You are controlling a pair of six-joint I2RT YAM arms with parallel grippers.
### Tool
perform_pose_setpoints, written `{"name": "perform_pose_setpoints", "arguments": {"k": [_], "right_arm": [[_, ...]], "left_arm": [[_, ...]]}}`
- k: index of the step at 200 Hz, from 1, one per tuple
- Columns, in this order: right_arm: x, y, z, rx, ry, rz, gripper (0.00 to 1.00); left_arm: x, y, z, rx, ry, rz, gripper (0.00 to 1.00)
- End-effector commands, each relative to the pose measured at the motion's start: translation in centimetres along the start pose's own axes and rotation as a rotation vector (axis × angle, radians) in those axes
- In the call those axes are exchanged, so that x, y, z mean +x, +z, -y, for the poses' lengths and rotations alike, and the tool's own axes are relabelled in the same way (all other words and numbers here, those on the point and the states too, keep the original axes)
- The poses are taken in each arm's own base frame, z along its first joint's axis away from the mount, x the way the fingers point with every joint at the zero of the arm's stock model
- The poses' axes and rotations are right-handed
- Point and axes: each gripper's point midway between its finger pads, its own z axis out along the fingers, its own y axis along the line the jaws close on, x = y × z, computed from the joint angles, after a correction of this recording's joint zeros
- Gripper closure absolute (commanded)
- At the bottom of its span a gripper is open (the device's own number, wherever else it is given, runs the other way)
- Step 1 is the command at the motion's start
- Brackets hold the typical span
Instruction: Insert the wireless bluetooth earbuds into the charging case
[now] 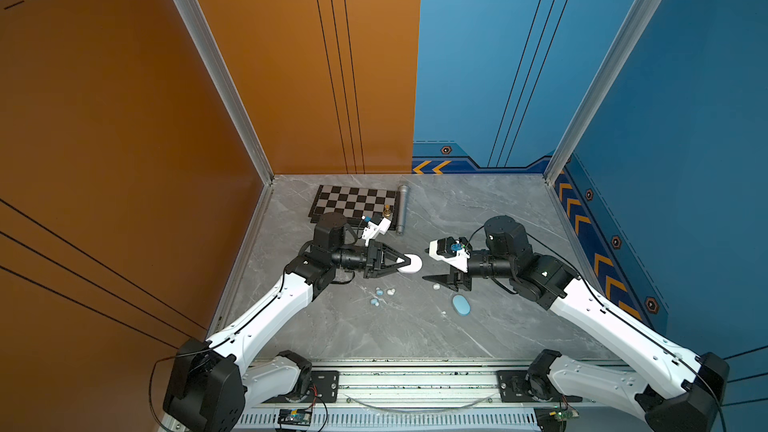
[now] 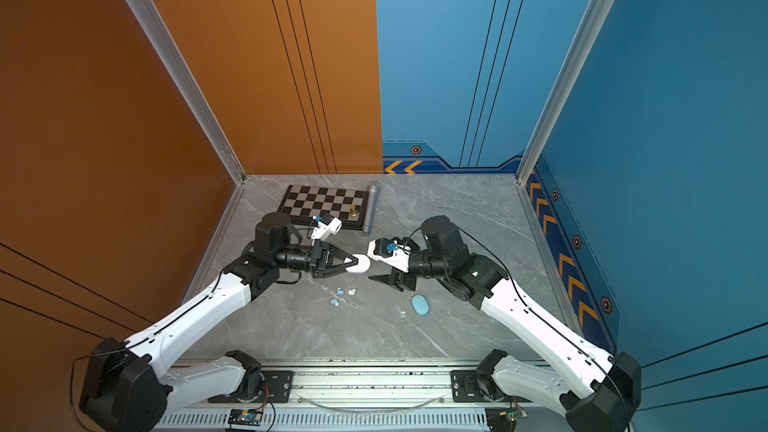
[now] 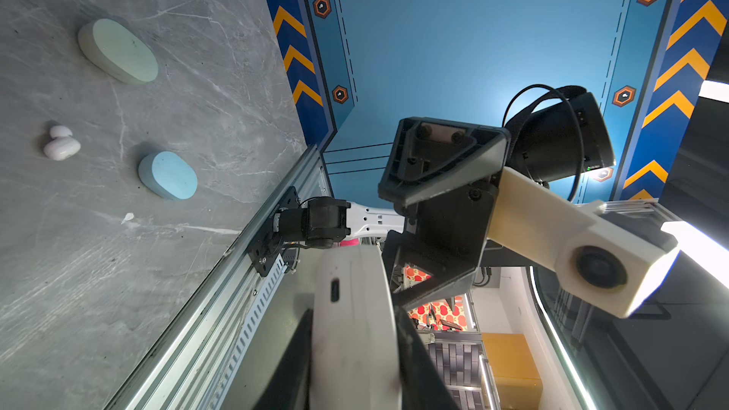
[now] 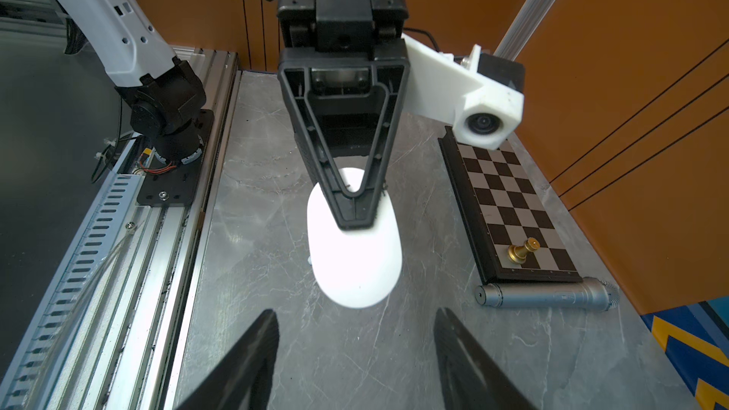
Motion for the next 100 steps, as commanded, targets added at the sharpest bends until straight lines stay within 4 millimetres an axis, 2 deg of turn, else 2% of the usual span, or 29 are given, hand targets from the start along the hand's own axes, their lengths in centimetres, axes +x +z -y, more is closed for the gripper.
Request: {"name": "perform_pose_setpoints", "arguments": {"k": [1, 66, 100], "right_arm": [[-1.6, 0.4, -0.2, -0.008, -0.051, 0.022, 0.36], [-2.0, 2.0, -0.7, -0.033, -0.051, 0.017, 0.43], [-1.4, 2.4, 0.0, 0.003, -0.067, -0.014, 0.41]], "left_arm": [[0.4, 0.0, 0.3, 0.023, 0.011, -0.028, 0.87], [0.7, 0.1, 0.2, 0.027, 0.009, -0.039, 0.88], [0.8, 0.0, 0.4, 0.032, 0.015, -0.043, 0.88]]}}
